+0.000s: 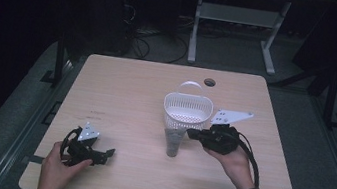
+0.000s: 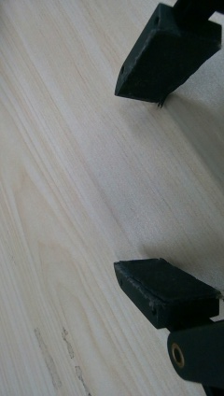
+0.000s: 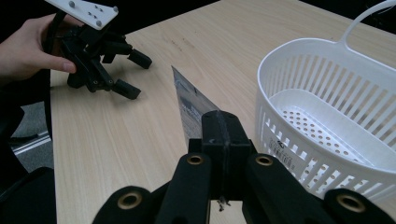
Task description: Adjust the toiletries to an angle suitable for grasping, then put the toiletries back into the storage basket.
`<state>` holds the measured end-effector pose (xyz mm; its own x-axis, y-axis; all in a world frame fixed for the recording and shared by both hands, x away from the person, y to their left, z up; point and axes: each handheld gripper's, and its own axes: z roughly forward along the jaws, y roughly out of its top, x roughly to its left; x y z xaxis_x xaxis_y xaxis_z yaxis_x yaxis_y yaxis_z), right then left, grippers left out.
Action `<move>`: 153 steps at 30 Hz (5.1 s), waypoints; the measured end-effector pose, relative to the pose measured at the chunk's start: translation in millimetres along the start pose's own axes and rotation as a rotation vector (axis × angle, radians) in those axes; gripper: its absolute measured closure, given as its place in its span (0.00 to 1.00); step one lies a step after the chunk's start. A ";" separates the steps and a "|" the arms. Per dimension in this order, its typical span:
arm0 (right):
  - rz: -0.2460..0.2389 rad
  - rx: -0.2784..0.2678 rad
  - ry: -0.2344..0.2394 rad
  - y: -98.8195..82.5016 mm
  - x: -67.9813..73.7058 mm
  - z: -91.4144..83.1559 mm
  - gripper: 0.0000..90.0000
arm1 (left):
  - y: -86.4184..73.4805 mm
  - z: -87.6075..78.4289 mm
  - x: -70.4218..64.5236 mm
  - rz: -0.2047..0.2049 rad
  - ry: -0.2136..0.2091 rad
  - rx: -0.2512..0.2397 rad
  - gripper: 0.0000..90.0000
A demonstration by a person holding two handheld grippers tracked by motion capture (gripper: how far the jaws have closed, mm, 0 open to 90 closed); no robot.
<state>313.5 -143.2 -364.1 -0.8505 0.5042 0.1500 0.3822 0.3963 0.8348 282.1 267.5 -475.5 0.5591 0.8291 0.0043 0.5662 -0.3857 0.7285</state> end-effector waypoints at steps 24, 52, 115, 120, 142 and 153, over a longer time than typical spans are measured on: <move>0.014 0.029 -0.028 3.8 -9.2 13.4 1.00 | 0.1 -0.1 0.2 0.002 0.000 0.002 0.14; 0.029 0.059 -0.032 17.6 -22.3 27.8 0.97 | 0.1 -0.2 0.2 0.002 -0.001 0.002 0.14; -0.023 0.203 -0.062 40.4 7.3 63.5 0.25 | 0.1 -0.1 0.2 0.003 0.001 0.002 0.14; -0.026 0.207 -0.063 40.2 7.2 63.0 0.31 | 0.1 -0.1 0.2 0.003 0.001 0.002 0.14; -0.037 0.202 -0.036 40.0 8.0 56.2 0.33 | 0.1 -0.1 0.2 0.003 0.001 0.002 0.14; -0.038 0.184 -0.034 46.5 10.6 41.2 0.33 | 0.2 -0.3 0.2 0.003 0.000 0.004 0.14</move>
<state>337.2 -87.8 -345.5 -0.8539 0.5108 0.0994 0.4124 0.5477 0.7280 282.2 267.8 -475.1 0.5609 0.8278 0.0067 0.5669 -0.3899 0.7257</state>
